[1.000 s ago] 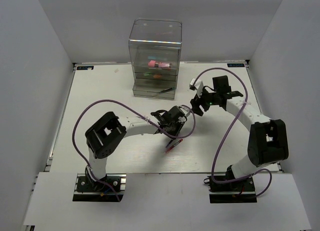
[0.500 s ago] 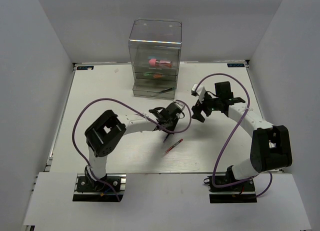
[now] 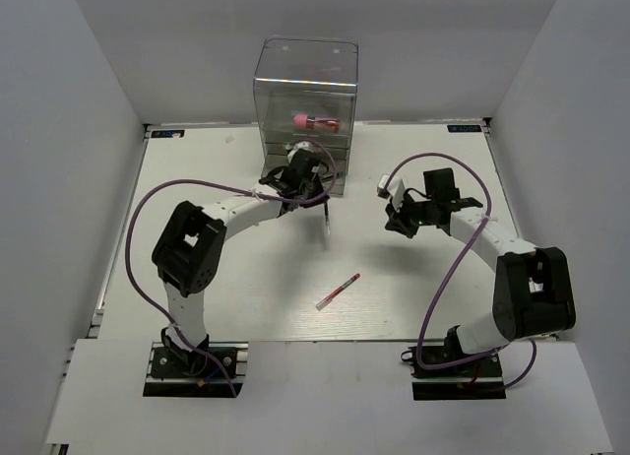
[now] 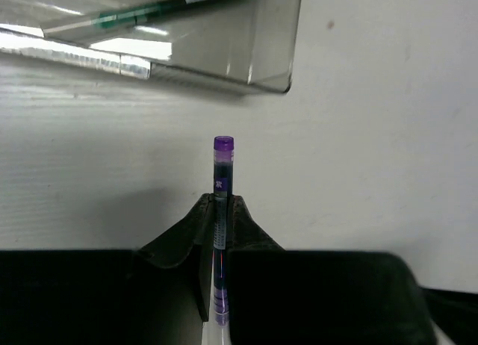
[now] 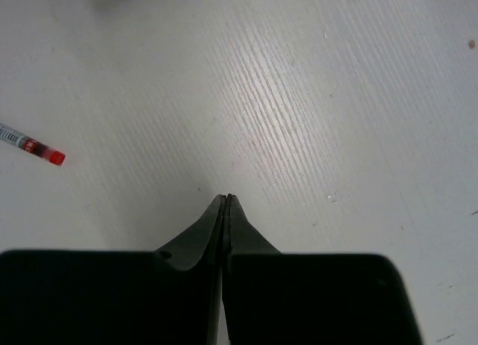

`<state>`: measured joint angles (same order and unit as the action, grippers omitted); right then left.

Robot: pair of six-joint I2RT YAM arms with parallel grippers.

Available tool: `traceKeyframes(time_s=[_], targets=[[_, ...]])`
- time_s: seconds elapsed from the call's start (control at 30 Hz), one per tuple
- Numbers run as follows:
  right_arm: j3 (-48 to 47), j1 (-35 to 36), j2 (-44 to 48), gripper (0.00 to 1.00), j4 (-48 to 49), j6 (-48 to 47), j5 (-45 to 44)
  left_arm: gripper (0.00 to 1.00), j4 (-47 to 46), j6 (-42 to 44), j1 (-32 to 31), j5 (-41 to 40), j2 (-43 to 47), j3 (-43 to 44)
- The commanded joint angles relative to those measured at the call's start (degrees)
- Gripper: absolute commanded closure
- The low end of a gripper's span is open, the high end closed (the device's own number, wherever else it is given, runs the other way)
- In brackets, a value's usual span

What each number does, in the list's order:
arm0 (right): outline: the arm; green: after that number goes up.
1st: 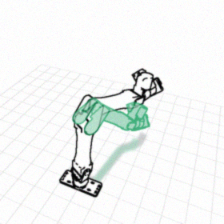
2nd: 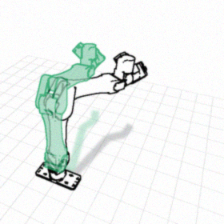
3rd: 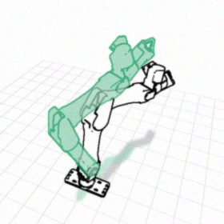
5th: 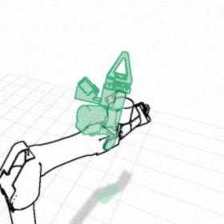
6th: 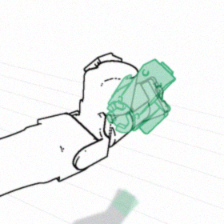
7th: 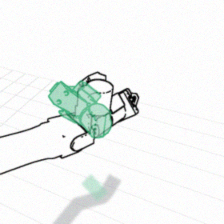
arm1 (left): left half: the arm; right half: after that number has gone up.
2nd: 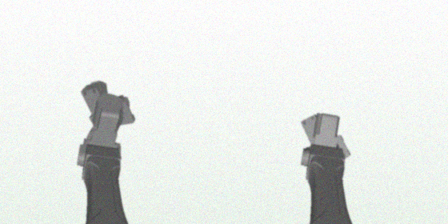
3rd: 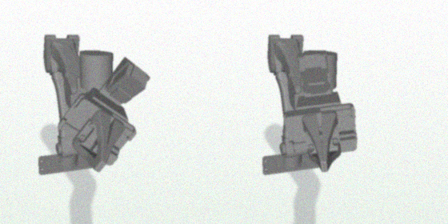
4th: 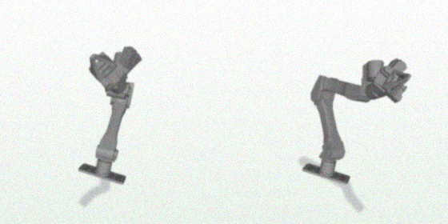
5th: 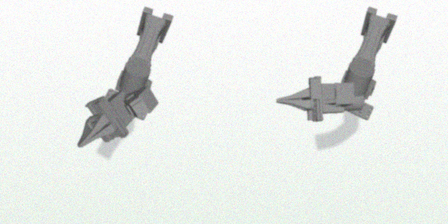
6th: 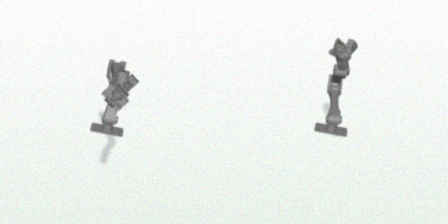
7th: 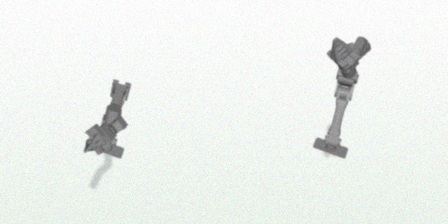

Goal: Sort the stationery into containers
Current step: Place the stationery into the container

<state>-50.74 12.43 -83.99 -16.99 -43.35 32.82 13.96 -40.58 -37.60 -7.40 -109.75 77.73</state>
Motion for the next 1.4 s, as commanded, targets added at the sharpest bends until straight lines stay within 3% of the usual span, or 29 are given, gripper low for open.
traceKeyframes(time_s=[0.0, 0.27, 0.37, 0.5, 0.67, 0.77, 0.83, 0.97, 1.07, 1.1, 1.17, 1.3, 1.37], targets=[[0.55, -0.03, 1.46, 1.00, -0.67, -1.99, 1.81, 1.00, -3.92, -12.84, 2.79, 3.44, 3.76, 2.69], [2.75, 0.05, 2.33, 0.94, 0.11, -4.90, 0.05, 1.00, -15.26, -29.71, 8.77, 9.77, 2.70, -0.21], [3.54, 0.14, 3.04, 0.91, 0.82, -4.90, 0.23, 1.00, -20.10, -37.54, 10.10, 7.58, 1.57, -2.84], [3.46, 0.23, 3.04, 0.86, 0.65, -5.25, -0.03, 1.00, -18.89, -46.24, 10.62, -0.22, 0.42, -2.85], [3.28, 0.05, 2.95, 0.73, 0.73, -6.13, 0.05, 1.00, -13.79, -48.90, 11.15, -6.48, -2.12, 1.62], [3.10, 0.14, 2.86, 0.67, 0.47, -6.57, 0.40, 0.85, -10.10, -49.60, 11.15, -9.73, -4.58, 5.66], [2.49, 0.06, 2.69, 0.66, -0.14, -6.74, 1.11, 0.81, -9.03, -50.21, 11.15, -10.96, -5.82, 7.51], [1.61, 0.23, 2.60, 0.57, -2.33, -9.80, 3.47, 0.58, -9.82, -50.21, 11.67, -10.97, -6.44, 8.75], [0.04, 0.23, 2.16, 0.43, -7.34, -14.45, 7.60, 0.44, -10.60, -49.43, 11.68, -10.97, -6.44, 8.76], [-0.49, 0.14, 2.16, 0.33, -9.09, -18.57, 12.22, 0.38, -11.83, -48.64, 11.68, -10.97, -5.39, 6.92], [-1.20, 0.32, 2.16, 0.10, -16.30, -25.44, 14.72, 0.36, -14.82, -46.09, 11.68, -9.75, -3.02, 5.15], [-0.85, 0.58, 2.60, 0.10, -25.53, -45.37, 20.87, 0.32, -18.43, -41.70, 11.07, -6.85, 2.69, -0.99], [-0.85, 0.93, 1.47, 0.10, -29.22, -50.14, 21.41, 0.31, -19.49, -38.02, 11.06, -5.61, 7.33, -4.76]])
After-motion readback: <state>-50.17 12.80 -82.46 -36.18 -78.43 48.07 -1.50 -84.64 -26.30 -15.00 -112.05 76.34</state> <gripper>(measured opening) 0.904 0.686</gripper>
